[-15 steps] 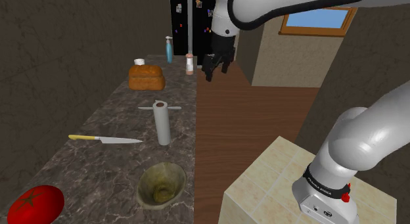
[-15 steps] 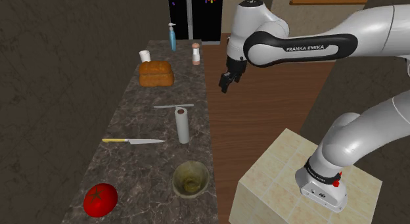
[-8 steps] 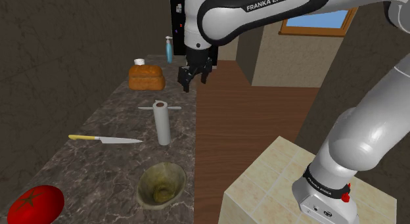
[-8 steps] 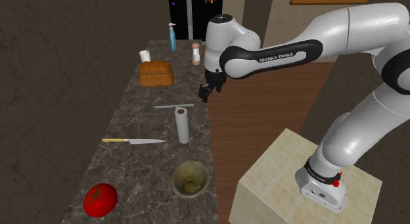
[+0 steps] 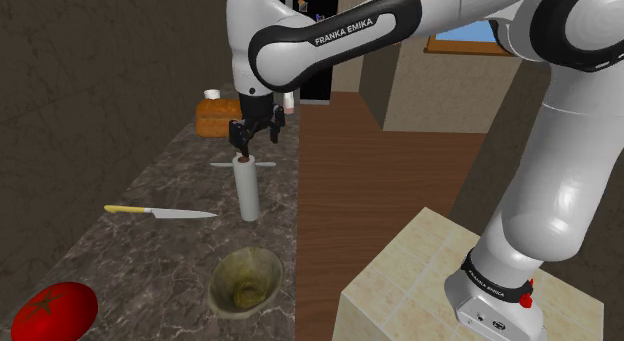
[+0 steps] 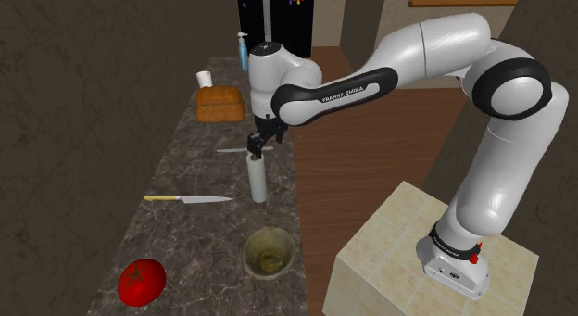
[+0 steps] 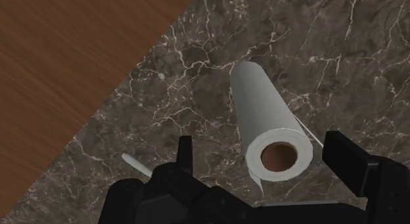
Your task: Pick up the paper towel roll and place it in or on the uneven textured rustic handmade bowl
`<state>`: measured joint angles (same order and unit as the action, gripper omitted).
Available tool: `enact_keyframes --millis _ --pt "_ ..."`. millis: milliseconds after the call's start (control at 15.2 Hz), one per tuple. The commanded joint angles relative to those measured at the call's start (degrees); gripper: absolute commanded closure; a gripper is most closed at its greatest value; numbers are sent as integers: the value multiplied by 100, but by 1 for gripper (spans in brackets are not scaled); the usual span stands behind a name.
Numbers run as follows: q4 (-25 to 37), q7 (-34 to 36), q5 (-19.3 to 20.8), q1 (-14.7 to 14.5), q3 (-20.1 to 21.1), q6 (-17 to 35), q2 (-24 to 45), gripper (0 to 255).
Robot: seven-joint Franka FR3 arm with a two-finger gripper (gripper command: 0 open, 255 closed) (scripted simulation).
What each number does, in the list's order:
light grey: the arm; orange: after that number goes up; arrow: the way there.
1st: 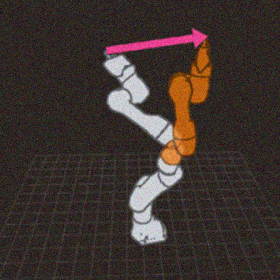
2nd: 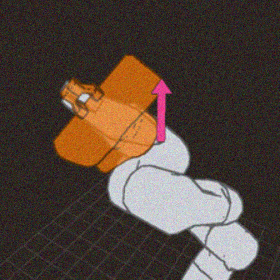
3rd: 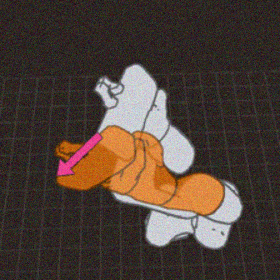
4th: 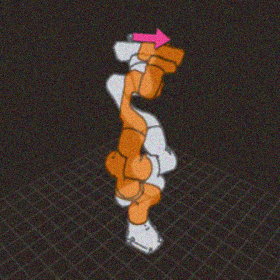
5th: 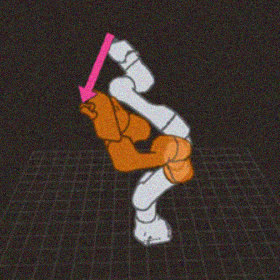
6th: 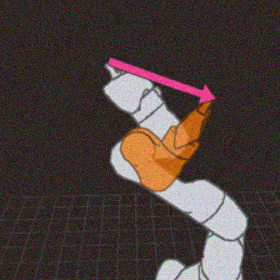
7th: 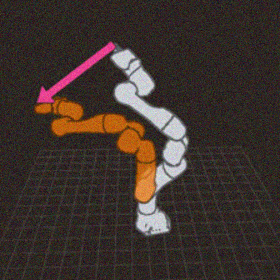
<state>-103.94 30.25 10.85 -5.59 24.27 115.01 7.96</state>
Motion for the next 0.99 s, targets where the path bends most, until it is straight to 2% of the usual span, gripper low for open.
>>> enact_keyframes --millis 0,132,594,924 --pt "351 251 199 -147 47 -12 442 0" --pt "624 370 316 -252 47 -59 729 0" --pt "323 459 453 -251 -15 432 941 0" --pt "323 459 453 -251 -15 432 941 0"
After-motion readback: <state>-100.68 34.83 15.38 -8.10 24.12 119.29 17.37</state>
